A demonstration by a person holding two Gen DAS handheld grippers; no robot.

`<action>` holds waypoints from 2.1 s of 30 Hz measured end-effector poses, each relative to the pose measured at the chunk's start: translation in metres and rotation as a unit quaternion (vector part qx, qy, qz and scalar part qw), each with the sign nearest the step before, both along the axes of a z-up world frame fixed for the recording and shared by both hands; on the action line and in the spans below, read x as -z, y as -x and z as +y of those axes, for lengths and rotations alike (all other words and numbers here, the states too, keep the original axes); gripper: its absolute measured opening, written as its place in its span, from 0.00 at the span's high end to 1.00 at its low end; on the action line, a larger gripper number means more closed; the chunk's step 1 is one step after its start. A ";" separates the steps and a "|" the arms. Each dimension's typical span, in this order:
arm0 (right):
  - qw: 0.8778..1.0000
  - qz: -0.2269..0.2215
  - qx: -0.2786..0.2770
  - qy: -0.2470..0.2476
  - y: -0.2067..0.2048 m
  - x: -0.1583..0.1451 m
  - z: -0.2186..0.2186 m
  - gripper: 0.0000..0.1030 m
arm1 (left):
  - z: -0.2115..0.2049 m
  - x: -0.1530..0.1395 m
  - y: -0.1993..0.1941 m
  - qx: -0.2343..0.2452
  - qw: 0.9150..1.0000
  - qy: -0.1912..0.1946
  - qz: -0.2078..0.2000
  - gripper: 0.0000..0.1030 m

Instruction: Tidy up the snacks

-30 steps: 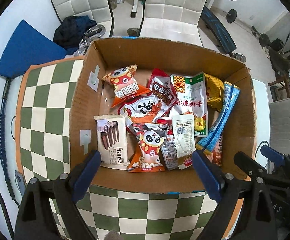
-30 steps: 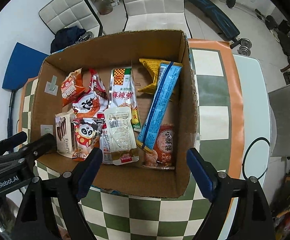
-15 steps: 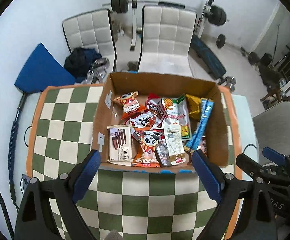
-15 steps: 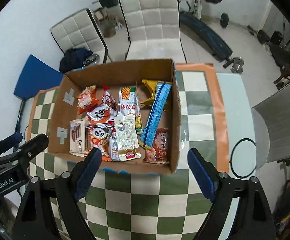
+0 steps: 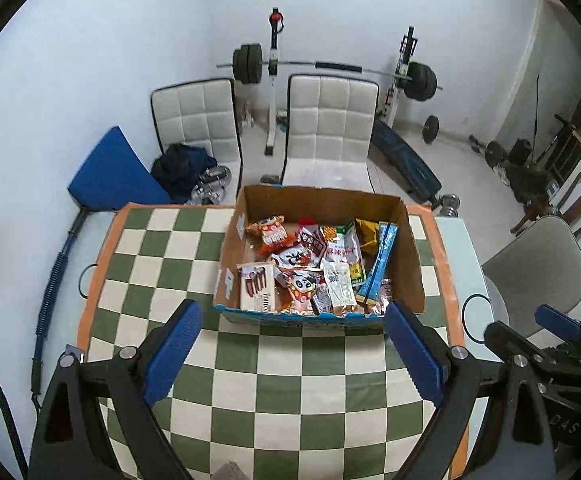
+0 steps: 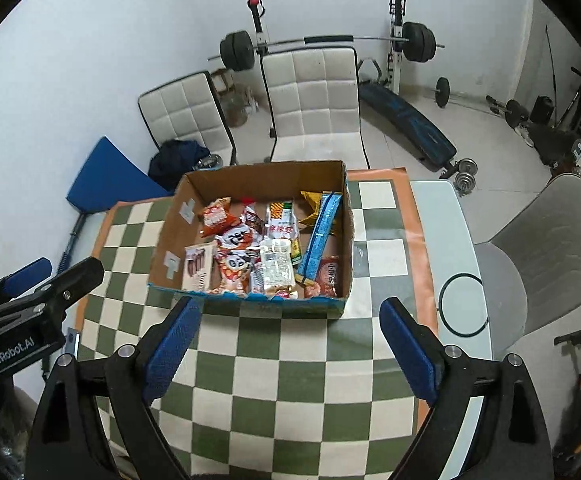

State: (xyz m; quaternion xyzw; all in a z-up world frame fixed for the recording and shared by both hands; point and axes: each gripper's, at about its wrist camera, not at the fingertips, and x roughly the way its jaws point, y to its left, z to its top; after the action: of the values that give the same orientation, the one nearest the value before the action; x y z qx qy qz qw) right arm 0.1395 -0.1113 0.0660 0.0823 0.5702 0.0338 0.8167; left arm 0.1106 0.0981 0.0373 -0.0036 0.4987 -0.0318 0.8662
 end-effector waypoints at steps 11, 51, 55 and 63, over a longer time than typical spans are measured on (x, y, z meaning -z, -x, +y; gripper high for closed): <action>0.998 -0.057 -0.001 0.024 0.056 -0.070 0.001 0.06 | 0.000 -0.041 0.049 -0.006 0.999 -0.014 -0.046 0.04; 0.993 -0.085 0.038 0.077 0.020 -0.035 -0.003 0.01 | 0.001 0.001 0.019 -0.036 0.996 -0.051 -0.067 0.04; 0.993 -0.083 0.039 0.078 0.020 -0.034 -0.003 0.01 | 0.002 0.004 0.017 -0.034 0.996 -0.047 -0.062 0.04; 0.994 -0.070 0.034 0.072 0.016 -0.018 -0.001 0.01 | 0.005 0.010 0.018 -0.026 0.998 -0.037 -0.054 0.04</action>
State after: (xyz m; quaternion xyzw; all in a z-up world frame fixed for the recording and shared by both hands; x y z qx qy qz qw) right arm 0.1233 -0.1119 0.0842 0.0397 0.5091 -0.0298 0.8593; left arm 0.0923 0.1027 0.0274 0.0170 0.4521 0.0087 0.8918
